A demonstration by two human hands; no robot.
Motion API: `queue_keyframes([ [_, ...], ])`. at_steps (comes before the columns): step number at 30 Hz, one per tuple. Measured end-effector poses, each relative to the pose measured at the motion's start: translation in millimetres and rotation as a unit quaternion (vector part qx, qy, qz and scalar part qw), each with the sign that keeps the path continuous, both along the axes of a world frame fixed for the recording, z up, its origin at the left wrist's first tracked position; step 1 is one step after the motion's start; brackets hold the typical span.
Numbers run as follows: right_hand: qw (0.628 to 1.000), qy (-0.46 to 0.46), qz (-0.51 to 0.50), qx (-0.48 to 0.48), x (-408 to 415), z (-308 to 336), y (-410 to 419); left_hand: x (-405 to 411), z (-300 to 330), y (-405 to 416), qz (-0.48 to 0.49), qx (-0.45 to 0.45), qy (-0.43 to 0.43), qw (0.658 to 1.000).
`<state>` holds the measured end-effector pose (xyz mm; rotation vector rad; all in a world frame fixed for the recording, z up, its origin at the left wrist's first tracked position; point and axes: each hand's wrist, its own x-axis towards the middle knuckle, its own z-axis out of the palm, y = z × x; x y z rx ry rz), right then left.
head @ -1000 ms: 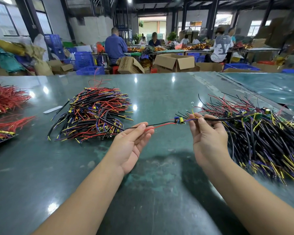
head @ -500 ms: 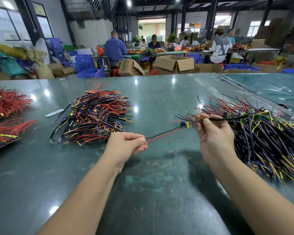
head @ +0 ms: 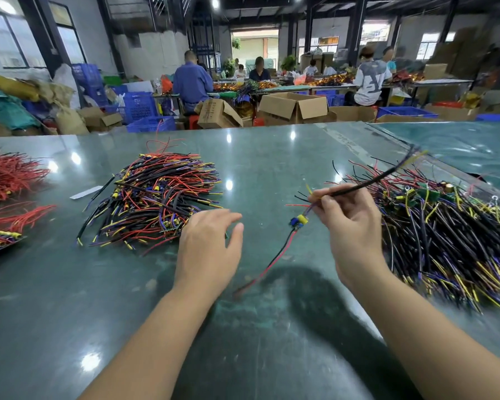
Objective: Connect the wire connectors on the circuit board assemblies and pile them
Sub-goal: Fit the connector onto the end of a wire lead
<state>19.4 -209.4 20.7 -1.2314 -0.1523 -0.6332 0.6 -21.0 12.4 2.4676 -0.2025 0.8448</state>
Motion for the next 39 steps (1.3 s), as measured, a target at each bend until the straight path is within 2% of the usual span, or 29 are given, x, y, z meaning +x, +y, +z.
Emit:
queue_keyframes([
  [2,0.998,-0.020,0.013,-0.059,-4,-4,10,-4,4,-6,0.009,0.022,-0.046,0.999],
  [3,0.996,-0.029,0.026,-0.076,-6,-5,15,-7,6,-8,0.002,0.012,-0.038,0.999],
  [5,0.993,-0.041,0.056,-0.093,-10,-9,23,-12,8,-13,-0.056,-0.059,0.041,0.996],
  [7,0.991,-0.044,0.077,-0.100,-13,-10,28,-13,4,-18,-0.128,-0.120,0.132,0.976],
  [10,0.991,-0.027,0.108,-0.079,-15,-9,29,-10,-1,-21,-0.196,-0.195,0.203,0.939],
  [12,0.990,-0.001,0.120,-0.079,-16,-8,28,-6,-1,-16,-0.212,-0.218,0.212,0.929],
  [15,0.983,0.013,0.111,-0.144,-16,-8,26,-4,0,-11,-0.214,-0.188,0.198,0.938],
  [20,0.968,0.007,0.127,-0.218,-16,-11,22,-8,7,-10,-0.272,-0.292,0.279,0.874],
  [23,0.959,0.014,0.140,-0.244,-16,-10,20,-6,8,-10,-0.245,-0.315,0.291,0.869],
  [29,0.972,0.027,0.140,-0.186,-20,-6,22,-2,6,-6,-0.240,-0.342,0.269,0.867],
  [34,0.971,0.098,0.159,-0.151,-20,-4,21,0,3,-6,-0.245,-0.342,0.229,0.878],
  [39,0.956,0.147,0.251,0.021,-20,-2,20,2,1,-3,-0.266,-0.293,0.193,0.898],
])
